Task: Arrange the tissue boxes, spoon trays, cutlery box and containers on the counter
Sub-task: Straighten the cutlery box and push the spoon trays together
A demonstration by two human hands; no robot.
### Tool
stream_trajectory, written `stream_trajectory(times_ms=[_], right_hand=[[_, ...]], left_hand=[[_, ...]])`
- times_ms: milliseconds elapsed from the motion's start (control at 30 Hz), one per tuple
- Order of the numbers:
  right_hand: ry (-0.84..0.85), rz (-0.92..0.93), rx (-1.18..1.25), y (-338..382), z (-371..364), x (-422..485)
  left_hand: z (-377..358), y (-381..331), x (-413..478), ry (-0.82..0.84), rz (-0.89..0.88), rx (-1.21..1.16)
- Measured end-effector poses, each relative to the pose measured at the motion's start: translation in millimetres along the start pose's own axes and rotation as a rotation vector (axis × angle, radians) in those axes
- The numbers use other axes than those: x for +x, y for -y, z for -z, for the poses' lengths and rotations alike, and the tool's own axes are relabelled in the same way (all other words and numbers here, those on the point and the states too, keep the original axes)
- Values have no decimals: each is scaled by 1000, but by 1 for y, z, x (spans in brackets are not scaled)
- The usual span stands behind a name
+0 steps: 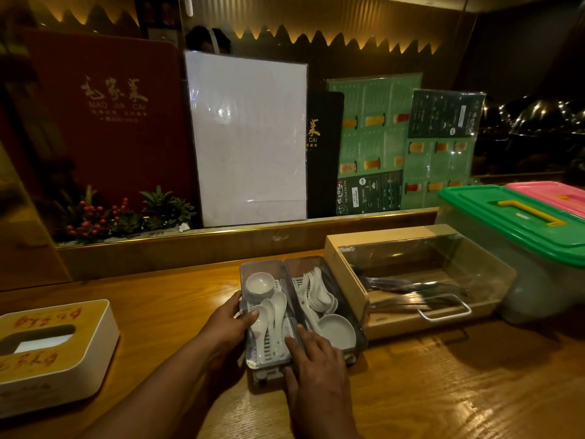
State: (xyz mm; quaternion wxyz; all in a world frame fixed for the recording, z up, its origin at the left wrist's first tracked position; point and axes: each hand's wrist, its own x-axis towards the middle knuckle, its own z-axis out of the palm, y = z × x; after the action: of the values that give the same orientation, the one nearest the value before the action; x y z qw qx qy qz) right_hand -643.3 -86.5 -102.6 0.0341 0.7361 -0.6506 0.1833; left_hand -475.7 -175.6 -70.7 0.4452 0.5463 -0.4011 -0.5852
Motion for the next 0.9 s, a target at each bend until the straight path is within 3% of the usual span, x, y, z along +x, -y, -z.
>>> stream_trajectory(times_ms=[600,767,900], right_hand=[[3,24,64,-3,0,-2],[54,0,45,3,11,-3],[59,2,166,32,19,2]], left_hand=[[1,3,1,-17,-28,49],[13,5,-3,-101,-106,328],[36,-1,-30,-203,-229,609]])
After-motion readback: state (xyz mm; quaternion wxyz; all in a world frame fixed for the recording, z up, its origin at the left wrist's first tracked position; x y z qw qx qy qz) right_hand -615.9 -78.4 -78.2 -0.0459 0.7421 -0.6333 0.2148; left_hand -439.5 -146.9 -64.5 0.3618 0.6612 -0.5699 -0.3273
